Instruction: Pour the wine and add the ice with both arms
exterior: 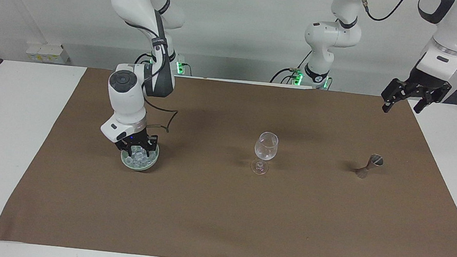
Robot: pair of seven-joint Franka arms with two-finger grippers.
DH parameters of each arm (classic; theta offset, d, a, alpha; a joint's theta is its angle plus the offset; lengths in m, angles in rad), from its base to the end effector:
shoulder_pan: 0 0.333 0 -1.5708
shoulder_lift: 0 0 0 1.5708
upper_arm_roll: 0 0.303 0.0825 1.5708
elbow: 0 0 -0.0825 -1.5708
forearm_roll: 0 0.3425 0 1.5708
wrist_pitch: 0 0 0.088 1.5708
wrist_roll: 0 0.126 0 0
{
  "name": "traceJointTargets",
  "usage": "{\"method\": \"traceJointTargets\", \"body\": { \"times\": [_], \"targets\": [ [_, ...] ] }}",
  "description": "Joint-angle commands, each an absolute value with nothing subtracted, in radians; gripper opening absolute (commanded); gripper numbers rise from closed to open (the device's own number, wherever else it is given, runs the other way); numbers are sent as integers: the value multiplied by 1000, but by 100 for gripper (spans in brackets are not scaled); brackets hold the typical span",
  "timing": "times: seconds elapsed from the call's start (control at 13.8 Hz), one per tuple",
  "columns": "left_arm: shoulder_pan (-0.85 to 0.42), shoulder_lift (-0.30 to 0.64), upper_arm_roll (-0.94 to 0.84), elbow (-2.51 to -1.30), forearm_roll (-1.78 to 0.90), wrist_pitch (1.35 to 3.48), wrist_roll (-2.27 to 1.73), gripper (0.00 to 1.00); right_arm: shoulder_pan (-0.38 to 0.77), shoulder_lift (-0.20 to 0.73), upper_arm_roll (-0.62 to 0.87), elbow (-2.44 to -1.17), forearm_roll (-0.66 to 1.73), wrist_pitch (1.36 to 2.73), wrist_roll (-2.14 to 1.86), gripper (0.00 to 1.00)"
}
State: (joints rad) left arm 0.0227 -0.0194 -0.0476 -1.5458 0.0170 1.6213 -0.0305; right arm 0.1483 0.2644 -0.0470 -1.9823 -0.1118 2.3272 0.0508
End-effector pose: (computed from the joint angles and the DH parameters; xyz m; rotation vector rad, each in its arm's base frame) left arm 0.5145 -0.0110 0.6181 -3.1227 -0.0086 -0.1490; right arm 0.5729 0.0557 0.3358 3.0425 0.1921 0.1334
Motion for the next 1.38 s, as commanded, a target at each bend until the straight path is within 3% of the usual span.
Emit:
{"method": "traceJointTargets", "body": {
  "times": [0.0,0.07,1.3],
  "targets": [
    [38,-17,-54,-1542,2,1601,-15,100,146,267,-46,-1990,-130,2350,34,26],
    [31,4,-54,-1539,2,1598,-18,100,146,265,-46,-1988,-130,2349,40,0],
    [37,0,-51,-1532,-11,1595,-8,100,143,173,-44,-1887,-110,2246,173,0]
  ]
}}
